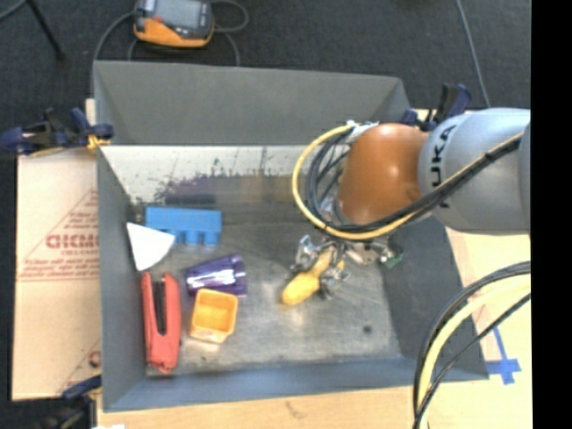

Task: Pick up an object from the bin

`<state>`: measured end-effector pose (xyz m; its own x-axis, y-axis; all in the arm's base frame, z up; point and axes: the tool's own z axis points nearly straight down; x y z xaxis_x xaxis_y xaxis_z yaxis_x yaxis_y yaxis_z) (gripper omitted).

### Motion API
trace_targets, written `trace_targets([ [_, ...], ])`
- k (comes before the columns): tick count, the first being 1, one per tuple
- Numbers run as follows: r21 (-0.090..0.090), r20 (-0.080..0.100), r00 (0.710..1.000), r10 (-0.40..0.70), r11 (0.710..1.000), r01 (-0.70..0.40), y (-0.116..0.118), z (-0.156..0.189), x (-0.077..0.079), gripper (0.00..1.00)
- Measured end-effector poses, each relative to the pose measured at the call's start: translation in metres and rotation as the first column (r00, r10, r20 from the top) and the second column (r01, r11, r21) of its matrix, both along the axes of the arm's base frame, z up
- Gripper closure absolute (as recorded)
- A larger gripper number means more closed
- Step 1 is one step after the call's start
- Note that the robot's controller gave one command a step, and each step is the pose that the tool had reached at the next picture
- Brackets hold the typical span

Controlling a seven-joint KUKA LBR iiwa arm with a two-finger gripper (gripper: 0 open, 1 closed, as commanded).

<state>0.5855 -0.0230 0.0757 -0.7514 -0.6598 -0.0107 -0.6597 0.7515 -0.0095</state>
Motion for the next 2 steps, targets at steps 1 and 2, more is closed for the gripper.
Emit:
trace_targets([
  [1, 0.000, 0.000, 1.000, 0.000, 1.000, 0.000, 0.000, 0.000, 0.000, 1.00],
  [2, 0.001, -0.010, 1.000, -0.013, 1.000, 0.013, 0.004, 0.079, 0.005, 1.00],
])
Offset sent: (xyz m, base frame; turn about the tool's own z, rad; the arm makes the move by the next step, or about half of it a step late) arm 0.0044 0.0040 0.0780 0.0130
